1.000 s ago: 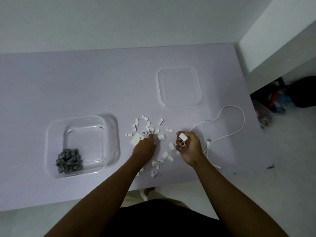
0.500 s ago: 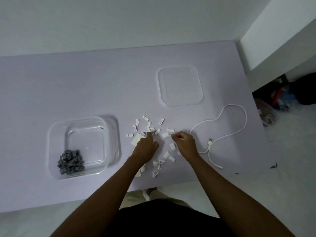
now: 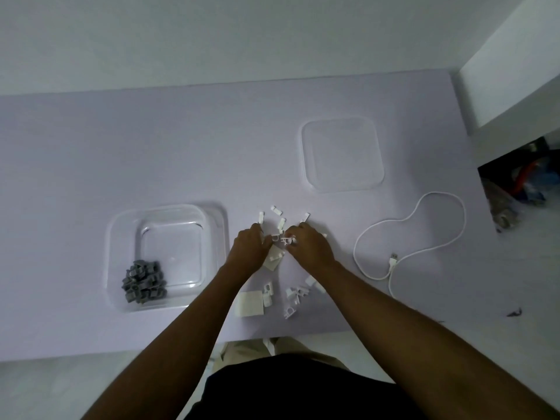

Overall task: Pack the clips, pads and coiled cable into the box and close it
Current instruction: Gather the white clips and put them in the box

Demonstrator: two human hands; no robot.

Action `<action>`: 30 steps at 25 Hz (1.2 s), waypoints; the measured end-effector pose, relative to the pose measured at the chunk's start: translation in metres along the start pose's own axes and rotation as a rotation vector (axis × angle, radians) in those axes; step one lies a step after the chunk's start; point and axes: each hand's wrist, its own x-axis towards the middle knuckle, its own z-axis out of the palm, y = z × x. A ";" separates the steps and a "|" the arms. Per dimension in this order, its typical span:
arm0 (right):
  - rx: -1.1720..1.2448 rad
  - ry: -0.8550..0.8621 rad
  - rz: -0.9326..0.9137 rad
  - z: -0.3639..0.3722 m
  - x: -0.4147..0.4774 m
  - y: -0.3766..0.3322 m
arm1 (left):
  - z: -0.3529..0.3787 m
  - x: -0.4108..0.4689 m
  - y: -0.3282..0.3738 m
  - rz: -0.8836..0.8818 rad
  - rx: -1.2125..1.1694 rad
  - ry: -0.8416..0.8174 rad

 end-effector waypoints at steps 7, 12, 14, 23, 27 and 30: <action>0.794 0.194 0.378 -0.025 -0.025 0.005 | 0.019 0.008 0.010 0.131 0.186 -0.019; 1.536 0.107 0.526 -0.057 -0.054 0.019 | 0.023 0.013 0.013 0.089 0.138 -0.001; 1.588 0.084 0.487 -0.062 -0.060 0.027 | 0.025 0.013 0.013 0.091 0.139 -0.008; 0.668 0.278 0.436 -0.042 -0.046 0.050 | 0.001 0.007 0.027 -0.228 -0.846 -0.194; 0.196 0.026 0.215 -0.035 -0.041 0.040 | -0.016 -0.009 0.035 -0.368 -1.578 -0.559; -0.024 0.012 0.166 -0.032 -0.031 0.036 | -0.017 -0.019 0.032 -0.360 -1.758 -0.694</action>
